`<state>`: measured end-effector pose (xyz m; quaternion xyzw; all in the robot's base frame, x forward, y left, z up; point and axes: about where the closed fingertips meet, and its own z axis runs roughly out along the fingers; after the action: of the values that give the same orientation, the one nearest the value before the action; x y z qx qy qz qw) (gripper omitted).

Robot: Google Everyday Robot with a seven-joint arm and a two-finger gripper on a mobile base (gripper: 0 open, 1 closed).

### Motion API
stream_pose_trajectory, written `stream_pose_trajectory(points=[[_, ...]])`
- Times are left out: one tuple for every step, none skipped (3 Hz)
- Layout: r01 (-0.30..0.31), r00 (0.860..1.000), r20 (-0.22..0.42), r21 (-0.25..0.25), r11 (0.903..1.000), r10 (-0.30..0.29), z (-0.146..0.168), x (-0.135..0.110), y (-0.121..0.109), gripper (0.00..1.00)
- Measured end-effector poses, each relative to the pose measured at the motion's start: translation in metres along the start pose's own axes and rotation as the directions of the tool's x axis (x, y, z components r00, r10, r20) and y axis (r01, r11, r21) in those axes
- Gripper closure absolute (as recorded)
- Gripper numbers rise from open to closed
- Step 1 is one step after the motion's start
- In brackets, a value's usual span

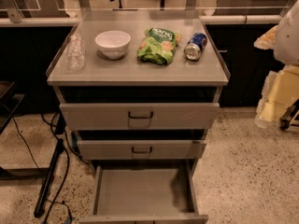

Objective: Place pepsi can into bottom drawer

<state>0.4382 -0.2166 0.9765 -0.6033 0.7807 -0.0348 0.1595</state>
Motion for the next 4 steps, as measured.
stream_pose_trajectory(points=[[0.000, 1.000, 0.000, 0.000, 1.0000, 0.000, 0.000, 0.000, 0.000, 0.00], [-0.023, 1.000, -0.021, 0.015, 0.9996, 0.023, 0.016, -0.002, -0.020, 0.00], [-0.060, 0.996, -0.068, 0.041, 0.9974, 0.063, 0.049, -0.006, -0.075, 0.00], [-0.059, 0.996, -0.067, 0.043, 0.9973, 0.062, 0.050, -0.007, -0.078, 0.00]])
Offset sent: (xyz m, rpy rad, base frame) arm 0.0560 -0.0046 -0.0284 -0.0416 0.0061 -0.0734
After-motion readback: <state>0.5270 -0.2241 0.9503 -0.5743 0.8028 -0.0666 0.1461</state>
